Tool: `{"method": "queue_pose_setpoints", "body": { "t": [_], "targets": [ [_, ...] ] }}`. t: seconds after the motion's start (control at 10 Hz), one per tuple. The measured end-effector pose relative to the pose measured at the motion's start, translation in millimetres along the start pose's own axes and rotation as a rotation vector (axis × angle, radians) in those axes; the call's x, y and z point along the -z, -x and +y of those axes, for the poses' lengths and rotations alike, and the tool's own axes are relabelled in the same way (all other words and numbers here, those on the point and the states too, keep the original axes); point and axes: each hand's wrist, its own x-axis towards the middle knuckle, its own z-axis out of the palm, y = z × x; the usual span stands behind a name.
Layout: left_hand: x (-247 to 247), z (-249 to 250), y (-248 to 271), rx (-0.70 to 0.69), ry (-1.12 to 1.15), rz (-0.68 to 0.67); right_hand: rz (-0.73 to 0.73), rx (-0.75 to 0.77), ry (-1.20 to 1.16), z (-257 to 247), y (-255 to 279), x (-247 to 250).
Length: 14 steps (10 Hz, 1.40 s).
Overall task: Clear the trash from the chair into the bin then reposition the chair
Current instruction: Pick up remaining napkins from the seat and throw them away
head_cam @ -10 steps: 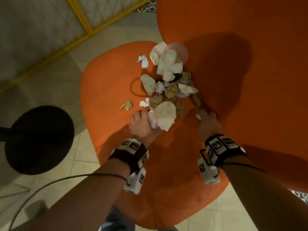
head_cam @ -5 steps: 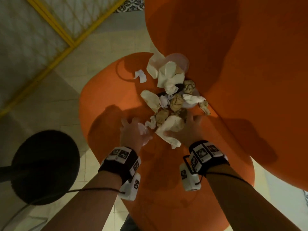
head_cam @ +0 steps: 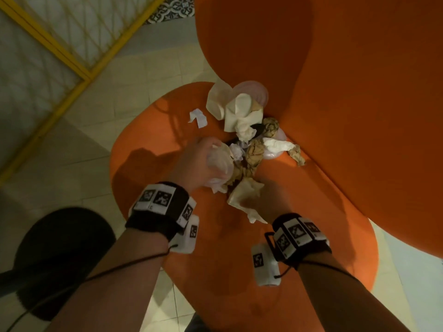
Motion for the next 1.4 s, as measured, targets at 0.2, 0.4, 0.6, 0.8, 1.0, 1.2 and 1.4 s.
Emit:
{"method": "queue_pose_setpoints", "body": {
  "t": [0.2, 0.4, 0.6, 0.8, 1.0, 1.2, 1.4],
  "targets": [
    [-11.8, 20.8, -41.2, -0.102, -0.181, -0.173, 0.097, -0.045, -0.257, 9.9, 6.1, 30.7],
    [-18.7, 16.2, -36.8, -0.103, -0.463, -0.134, 0.311, -0.061, -0.328, 3.2, -17.7, 79.1],
    [-30.6, 13.4, -17.8, -0.048, -0.480, -0.180, 0.170, -0.111, 0.037, -8.6, -38.2, 72.1],
    [-49.3, 5.9, 3.6, -0.003, -0.338, -0.129, 0.227, -0.169, 0.104, -8.8, -36.5, 57.8],
    [-66.7, 6.5, 23.0, 0.041, -0.219, -0.206, 0.234, -0.200, 0.046, -8.8, -35.9, 53.0],
    [-65.9, -0.3, 35.5, 0.066, 0.028, -0.140, 0.271, -0.186, 0.016, -2.5, -28.1, 51.6],
    [-65.3, -14.0, 49.0, 0.225, 0.374, -0.007, 0.260, -0.140, -0.077, 1.5, -28.1, 54.9]
  ]
}}
